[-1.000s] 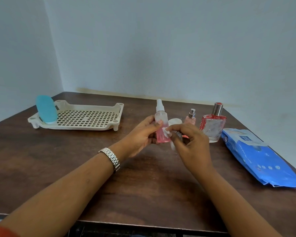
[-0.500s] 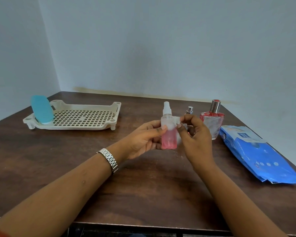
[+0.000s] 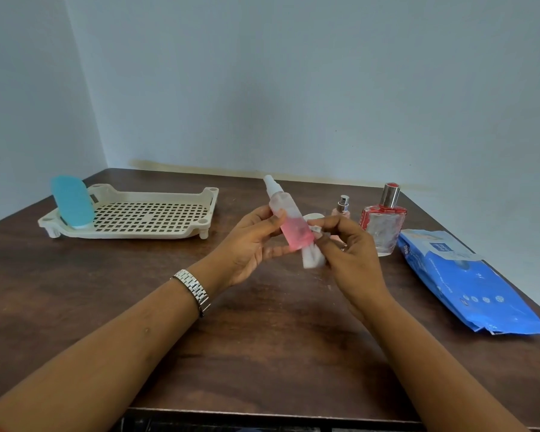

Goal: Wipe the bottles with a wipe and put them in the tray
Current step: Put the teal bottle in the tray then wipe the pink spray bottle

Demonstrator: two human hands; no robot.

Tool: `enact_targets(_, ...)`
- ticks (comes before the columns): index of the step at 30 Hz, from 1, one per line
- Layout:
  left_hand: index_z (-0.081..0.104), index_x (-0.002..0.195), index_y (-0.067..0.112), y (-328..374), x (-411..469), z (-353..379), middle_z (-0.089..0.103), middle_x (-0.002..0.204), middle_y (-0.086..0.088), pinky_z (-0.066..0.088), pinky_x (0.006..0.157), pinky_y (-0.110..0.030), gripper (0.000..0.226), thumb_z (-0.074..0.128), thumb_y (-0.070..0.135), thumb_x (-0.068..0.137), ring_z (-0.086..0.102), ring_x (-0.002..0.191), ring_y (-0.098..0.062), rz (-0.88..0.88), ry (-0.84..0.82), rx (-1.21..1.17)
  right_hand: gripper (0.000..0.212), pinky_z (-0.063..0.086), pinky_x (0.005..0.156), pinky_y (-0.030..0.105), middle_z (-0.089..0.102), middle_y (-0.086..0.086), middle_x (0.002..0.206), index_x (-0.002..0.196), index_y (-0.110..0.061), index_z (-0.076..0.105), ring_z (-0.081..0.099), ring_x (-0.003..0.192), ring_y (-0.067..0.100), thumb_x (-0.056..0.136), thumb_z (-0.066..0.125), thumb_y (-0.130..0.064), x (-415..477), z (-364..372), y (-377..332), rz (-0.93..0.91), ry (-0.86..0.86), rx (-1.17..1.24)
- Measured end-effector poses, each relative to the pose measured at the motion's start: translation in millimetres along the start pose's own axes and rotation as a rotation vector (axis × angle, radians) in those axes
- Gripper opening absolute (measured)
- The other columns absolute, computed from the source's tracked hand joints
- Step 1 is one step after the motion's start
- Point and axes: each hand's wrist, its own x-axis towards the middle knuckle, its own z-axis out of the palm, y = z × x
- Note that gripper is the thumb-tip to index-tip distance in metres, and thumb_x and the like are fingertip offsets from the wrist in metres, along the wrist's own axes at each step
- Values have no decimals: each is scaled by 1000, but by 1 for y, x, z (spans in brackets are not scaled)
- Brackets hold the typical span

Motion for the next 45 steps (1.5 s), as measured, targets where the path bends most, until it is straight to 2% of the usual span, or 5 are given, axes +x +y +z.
enact_targets(16, 48, 131, 20, -9, -1, 3, 62, 127, -1, 54, 91, -38, 48, 57, 21, 84, 61, 115, -20, -53, -198, 13, 23, 57, 72, 29, 66, 10, 107, 105, -9, 63, 63, 94, 19, 86, 53, -18, -1, -3, -3, 288, -84, 450)
enact_targets(27, 42, 135, 16, -14, 0, -4, 59, 134, -5, 42, 106, -48, 53, 57, 24, 85, 56, 124, -21, 11, -100, 265, 40, 56, 76, 33, 69, 11, 101, 103, -7, 65, 66, 92, 20, 74, 62, -34, 0, -7, 0, 392, -171, 180)
enact_targets(34, 46, 131, 14, -22, -2, -1, 64, 126, -1, 51, 97, -37, 46, 64, 21, 90, 60, 116, -9, 309, 19, 753, 30, 58, 73, 27, 70, 16, 99, 102, 3, 64, 68, 88, 18, 84, 61, -21, 1, -7, 8, 535, -72, 329)
enact_targets(40, 48, 125, 12, -20, -3, 1, 68, 112, 3, 51, 81, -14, 47, 70, 21, 85, 65, 101, 0, 478, 73, 852, 30, 58, 70, 26, 71, 16, 98, 99, 4, 65, 68, 90, 20, 81, 64, -20, 3, -12, 13, 565, -57, 333)
enact_targets(45, 49, 125, 10, -21, 2, -2, 71, 110, -3, 55, 83, -23, 48, 71, 22, 84, 68, 99, -7, 502, 133, 836, 36, 55, 66, 26, 69, 14, 91, 93, 4, 63, 64, 85, 18, 73, 70, -25, 6, -11, 21, 526, 21, 230)
